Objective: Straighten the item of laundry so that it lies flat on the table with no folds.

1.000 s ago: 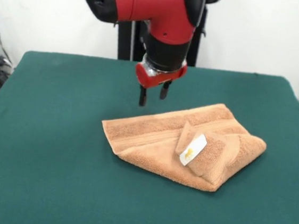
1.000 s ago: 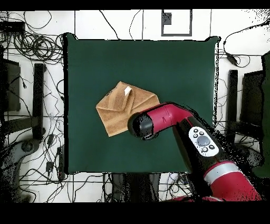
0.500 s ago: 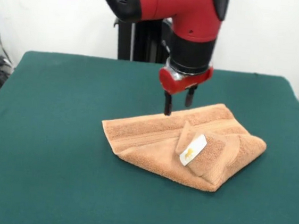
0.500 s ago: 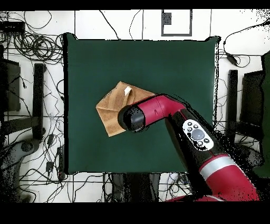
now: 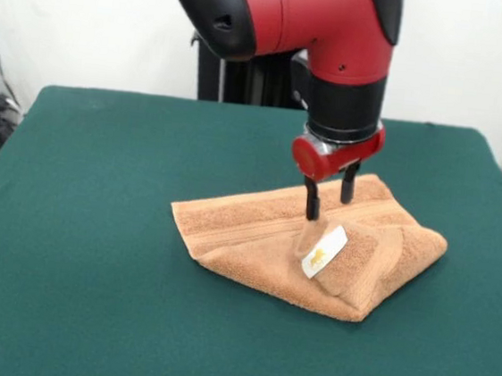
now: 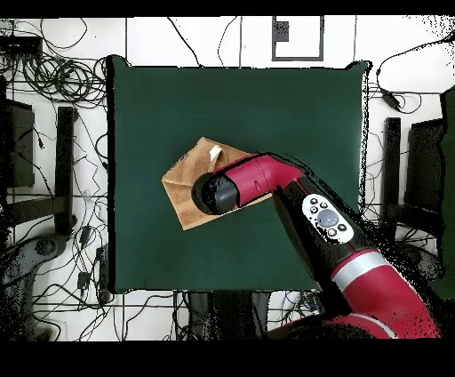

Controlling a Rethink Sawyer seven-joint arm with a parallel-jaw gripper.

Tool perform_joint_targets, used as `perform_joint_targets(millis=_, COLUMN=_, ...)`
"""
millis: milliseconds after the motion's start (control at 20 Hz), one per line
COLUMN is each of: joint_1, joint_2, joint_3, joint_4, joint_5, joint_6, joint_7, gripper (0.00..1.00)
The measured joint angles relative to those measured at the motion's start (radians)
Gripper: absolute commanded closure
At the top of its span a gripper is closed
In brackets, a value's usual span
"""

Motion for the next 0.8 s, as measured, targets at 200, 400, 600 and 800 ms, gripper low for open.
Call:
perform_joint_targets(millis=200, joint_1=-0.014, joint_2=-0.002, joint_3=0.009, joint_4=0.0, joint_5=-0.014, joint_6=-0.016, joint_7=0.0, gripper=0.0)
perform_joint_targets(millis=400, joint_1=-0.016, joint_2=-0.004, joint_3=0.015, joint_4=0.0, joint_5=-0.019, joint_6=-0.018, joint_7=0.0, gripper=0.0)
perform_joint_targets(millis=600, joint_1=-0.016, joint_2=-0.004, joint_3=0.024, joint_4=0.0, joint_5=-0.022, joint_6=-0.018, joint_7=0.0, gripper=0.0)
perform_joint_targets(millis=800, joint_1=-0.013, joint_2=-0.004, joint_3=0.026, joint_4=0.0, joint_5=-0.028, joint_6=-0.029, joint_7=0.0, gripper=0.0)
